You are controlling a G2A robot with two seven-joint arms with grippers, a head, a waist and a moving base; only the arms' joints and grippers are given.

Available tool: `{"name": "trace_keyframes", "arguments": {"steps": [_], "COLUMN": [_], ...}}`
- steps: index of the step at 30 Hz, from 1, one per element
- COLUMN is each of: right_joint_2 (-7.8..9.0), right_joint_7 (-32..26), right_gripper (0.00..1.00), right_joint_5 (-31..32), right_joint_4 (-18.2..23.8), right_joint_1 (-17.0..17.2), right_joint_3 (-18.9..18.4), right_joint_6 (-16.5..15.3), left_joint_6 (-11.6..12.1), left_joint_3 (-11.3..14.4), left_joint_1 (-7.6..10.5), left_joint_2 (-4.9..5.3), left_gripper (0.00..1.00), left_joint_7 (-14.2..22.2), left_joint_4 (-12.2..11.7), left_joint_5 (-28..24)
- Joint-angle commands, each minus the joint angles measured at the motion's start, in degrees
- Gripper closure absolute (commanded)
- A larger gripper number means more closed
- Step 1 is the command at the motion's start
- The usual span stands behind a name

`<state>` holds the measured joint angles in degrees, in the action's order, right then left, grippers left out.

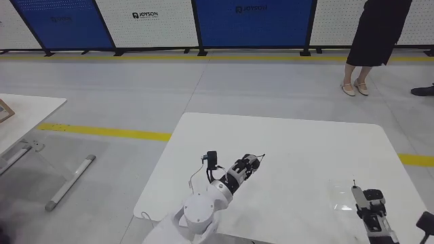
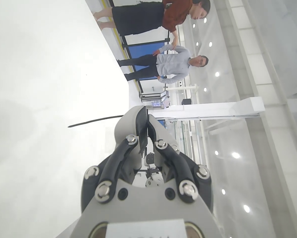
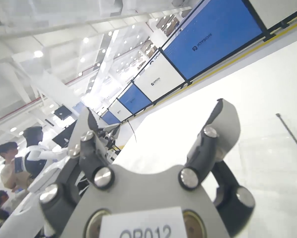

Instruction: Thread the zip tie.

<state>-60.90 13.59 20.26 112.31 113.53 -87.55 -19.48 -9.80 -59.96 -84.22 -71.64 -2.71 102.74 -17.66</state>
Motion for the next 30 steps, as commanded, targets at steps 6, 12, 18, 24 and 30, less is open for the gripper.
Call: {"name": "trace_keyframes", "arguments": {"steps": [6, 12, 18, 24, 30], "right_joint_2": [0.34, 0.34, 0.34, 0.34, 0.34], "right_joint_7": [0.1, 0.1, 0.1, 0.1, 0.1], "right_gripper": [0.00, 0.00, 0.00, 0.00, 0.00], "right_joint_5": [-1.0, -1.0, -1.0, -1.0, -1.0], "right_joint_4": [0.0, 0.0, 0.0, 0.0, 0.0], "right_joint_1": [0.3, 0.3, 0.3, 0.3, 0.3], "right_joint_3": [-0.4, -0.4, -0.4, -0.4, -0.4], "right_joint_6": [0.0, 0.0, 0.0, 0.0, 0.0], "left_joint_6": [-0.9, -0.9, -0.9, -0.9, -0.9], "left_joint_3": [0.0, 0.0, 0.0, 0.0, 0.0], "left_joint_1": [0.99, 0.99, 0.99, 0.99, 0.99], "left_joint_2": [-0.26, -0.26, -0.26, -0.26, -0.26], "left_gripper": [1.00, 1.00, 1.00, 1.00, 1.00], "left_joint_7": [-0.2, -0.2, -0.2, -0.2, -0.2], "left_joint_4": [-2.2, -2.2, -2.2, -2.2, -2.2], "left_joint_5": [-1.5, -1.5, -1.5, -1.5, -1.5]}}
